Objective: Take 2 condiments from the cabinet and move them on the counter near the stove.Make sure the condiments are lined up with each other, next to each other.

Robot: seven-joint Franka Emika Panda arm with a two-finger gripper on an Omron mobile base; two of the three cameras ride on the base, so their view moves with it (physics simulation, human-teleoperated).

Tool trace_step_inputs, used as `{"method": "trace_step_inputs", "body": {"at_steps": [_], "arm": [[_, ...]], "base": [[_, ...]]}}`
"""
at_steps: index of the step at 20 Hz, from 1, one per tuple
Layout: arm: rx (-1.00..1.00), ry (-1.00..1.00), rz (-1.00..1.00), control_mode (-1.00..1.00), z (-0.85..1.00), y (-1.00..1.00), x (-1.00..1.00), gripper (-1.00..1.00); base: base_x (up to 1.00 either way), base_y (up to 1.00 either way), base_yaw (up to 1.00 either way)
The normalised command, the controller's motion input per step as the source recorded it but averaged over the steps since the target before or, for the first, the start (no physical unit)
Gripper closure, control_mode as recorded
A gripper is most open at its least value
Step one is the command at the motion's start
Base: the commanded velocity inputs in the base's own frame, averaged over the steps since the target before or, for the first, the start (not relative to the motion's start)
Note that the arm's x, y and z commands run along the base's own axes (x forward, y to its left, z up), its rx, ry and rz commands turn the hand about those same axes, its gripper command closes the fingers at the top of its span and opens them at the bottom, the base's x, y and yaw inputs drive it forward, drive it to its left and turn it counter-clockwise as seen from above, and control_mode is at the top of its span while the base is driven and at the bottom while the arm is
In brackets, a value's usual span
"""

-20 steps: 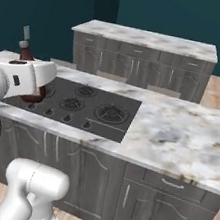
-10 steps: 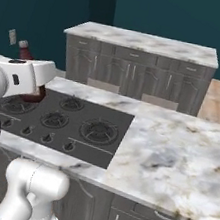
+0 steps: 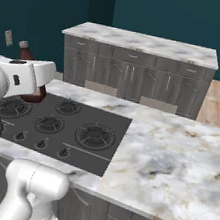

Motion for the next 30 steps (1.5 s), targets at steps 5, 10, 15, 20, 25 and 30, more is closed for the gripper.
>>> {"method": "trace_step_inputs", "body": {"at_steps": [5, 10, 15, 20, 25, 30], "arm": [[0.00, 0.01, 0.02, -1.00, -0.25, -0.07, 0.38, 1.00], [0.05, 0.08, 0.17, -1.00, -0.55, -0.46, 0.78, 1.00], [0.02, 0.08, 0.22, -1.00, -0.64, -0.42, 0.56, 1.00], [0.11, 0.02, 0.22, -1.00, -0.63, -0.65, 0.37, 1.00], [0.19, 0.00, 0.15, -1.00, -0.37, -0.82, 0.07, 1.00], [0.08, 0.07, 0.16, -1.00, -0.52, -0.52, 0.21, 1.00]], "base": [[0.11, 0.00, 0.00], [0.00, 0.00, 0.00], [0.00, 0.00, 0.00], [0.00, 0.00, 0.00], [0.00, 0.00, 0.00], [0.00, 0.00, 0.00]]}}
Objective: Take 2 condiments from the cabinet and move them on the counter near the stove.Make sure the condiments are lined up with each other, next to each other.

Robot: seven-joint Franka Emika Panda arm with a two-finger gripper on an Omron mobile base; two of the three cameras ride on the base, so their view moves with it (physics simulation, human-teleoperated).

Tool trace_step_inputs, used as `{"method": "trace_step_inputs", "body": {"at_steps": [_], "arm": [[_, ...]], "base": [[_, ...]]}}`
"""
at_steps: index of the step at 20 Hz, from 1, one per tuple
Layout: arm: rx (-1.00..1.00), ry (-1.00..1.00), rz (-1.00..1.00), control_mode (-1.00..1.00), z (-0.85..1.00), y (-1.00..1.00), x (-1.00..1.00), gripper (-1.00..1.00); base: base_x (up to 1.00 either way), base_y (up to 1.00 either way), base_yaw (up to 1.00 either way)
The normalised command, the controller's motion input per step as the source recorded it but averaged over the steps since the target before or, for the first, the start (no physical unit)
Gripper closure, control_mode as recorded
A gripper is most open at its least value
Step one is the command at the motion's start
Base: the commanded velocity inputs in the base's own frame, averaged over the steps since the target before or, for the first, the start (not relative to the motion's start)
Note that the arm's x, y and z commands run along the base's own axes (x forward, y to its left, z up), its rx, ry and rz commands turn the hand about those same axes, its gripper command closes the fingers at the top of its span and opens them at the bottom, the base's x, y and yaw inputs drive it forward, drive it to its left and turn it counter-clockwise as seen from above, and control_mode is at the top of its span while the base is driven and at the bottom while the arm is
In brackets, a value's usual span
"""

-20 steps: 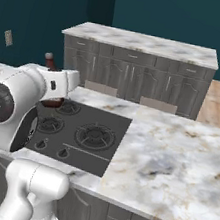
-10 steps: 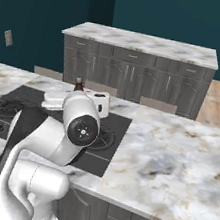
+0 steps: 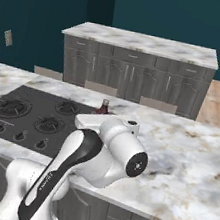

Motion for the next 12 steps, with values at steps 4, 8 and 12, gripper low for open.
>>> {"method": "trace_step_inputs", "body": {"at_steps": [4, 8, 12], "arm": [[0.00, 0.10, 0.19, -1.00, -0.76, -0.21, 0.32, 1.00], [0.00, 0.03, 0.15, -1.00, -0.52, -0.14, 0.31, 1.00], [0.00, 0.00, 0.15, -1.00, -0.42, -0.17, 0.27, 1.00]], "base": [[0.00, 0.00, 0.00], [0.00, 0.00, 0.00], [0.00, 0.00, 0.00]]}}
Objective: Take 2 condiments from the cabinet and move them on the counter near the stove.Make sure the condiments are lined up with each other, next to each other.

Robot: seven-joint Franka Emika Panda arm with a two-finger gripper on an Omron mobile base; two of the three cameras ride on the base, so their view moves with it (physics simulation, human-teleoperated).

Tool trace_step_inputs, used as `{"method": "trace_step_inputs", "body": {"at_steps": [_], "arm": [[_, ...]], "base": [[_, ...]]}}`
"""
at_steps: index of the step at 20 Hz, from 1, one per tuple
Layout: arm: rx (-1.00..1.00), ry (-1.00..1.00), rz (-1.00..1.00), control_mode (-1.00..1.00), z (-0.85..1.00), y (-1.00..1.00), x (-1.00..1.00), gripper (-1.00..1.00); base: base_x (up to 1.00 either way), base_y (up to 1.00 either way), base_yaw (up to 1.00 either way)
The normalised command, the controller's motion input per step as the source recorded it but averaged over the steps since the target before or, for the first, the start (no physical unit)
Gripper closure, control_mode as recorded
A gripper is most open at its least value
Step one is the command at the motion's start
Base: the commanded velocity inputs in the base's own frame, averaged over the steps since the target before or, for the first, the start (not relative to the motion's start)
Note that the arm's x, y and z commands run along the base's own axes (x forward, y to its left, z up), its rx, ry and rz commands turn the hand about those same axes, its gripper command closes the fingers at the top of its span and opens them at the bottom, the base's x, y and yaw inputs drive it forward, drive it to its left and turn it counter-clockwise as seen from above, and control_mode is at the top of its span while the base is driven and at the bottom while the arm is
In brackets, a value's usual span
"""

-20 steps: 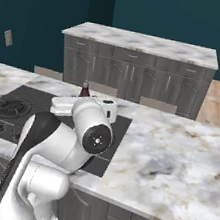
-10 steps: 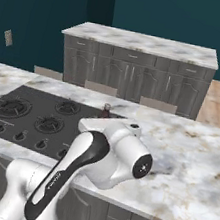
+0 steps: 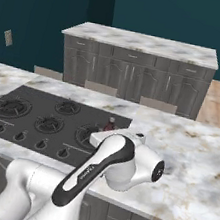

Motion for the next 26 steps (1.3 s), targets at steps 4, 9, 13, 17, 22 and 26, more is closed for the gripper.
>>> {"method": "trace_step_inputs", "body": {"at_steps": [4, 9, 13, 17, 22, 26], "arm": [[-0.01, 0.00, 0.13, -1.00, -0.50, -0.08, 0.30, 1.00], [0.00, 0.00, 0.12, -1.00, -0.40, -0.09, 0.19, 1.00], [0.00, -0.07, 0.11, -1.00, -0.33, -0.19, 0.03, 1.00], [0.00, -0.07, 0.06, -1.00, -0.36, -0.11, 0.02, 1.00], [0.00, -0.09, 0.00, -1.00, -0.33, 0.00, 0.02, 1.00], [0.00, -0.02, -0.02, -1.00, -0.28, 0.00, 0.11, 1.00]], "base": [[0.00, 0.00, 0.00], [0.00, 0.00, 0.00], [0.00, 0.00, 0.00], [0.00, 0.00, 0.00], [0.00, 0.00, 0.00], [0.00, 0.00, 0.00]]}}
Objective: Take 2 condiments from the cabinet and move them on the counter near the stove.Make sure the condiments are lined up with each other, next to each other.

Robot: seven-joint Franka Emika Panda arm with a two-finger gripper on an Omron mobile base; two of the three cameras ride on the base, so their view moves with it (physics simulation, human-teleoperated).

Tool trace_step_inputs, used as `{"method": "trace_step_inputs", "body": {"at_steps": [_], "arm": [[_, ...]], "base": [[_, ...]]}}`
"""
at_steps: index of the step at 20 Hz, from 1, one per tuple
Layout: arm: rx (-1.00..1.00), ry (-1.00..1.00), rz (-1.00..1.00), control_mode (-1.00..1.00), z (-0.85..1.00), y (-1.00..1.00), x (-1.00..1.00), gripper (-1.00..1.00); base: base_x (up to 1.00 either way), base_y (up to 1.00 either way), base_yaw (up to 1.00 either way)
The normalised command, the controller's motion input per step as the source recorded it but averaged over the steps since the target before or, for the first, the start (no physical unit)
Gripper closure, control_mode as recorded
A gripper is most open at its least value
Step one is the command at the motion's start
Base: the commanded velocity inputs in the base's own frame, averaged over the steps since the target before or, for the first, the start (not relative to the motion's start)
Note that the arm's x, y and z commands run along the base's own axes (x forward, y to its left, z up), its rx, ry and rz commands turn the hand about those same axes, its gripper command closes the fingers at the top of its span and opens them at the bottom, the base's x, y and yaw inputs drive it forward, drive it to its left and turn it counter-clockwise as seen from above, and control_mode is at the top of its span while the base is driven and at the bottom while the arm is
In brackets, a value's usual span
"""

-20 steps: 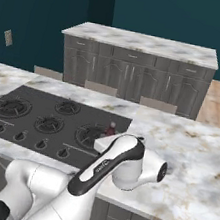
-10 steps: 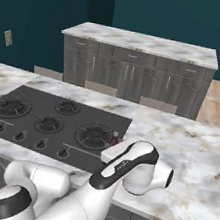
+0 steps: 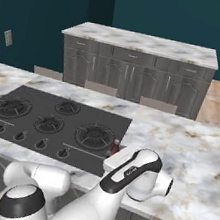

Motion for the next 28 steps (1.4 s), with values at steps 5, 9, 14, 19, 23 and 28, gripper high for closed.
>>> {"method": "trace_step_inputs", "body": {"at_steps": [5, 9, 14, 19, 23, 28], "arm": [[0.00, 0.00, -0.05, -1.00, -0.26, 0.00, 0.20, 1.00], [0.00, 0.00, -0.07, -1.00, -0.24, 0.00, 0.26, 1.00], [0.00, 0.00, -0.06, -1.00, -0.26, 0.00, 0.26, 1.00], [0.00, 0.00, -0.02, -1.00, -0.31, 0.00, 0.26, 1.00], [0.00, 0.00, 0.00, -1.00, -0.19, -0.08, 0.17, 1.00], [0.00, 0.00, 0.00, -1.00, -0.23, -0.07, 0.15, 1.00]], "base": [[0.00, 0.00, 0.00], [0.00, 0.00, 0.00], [0.00, 0.00, 0.00], [0.00, 0.00, 0.00], [0.00, 0.00, 0.00], [0.00, 0.00, 0.00]]}}
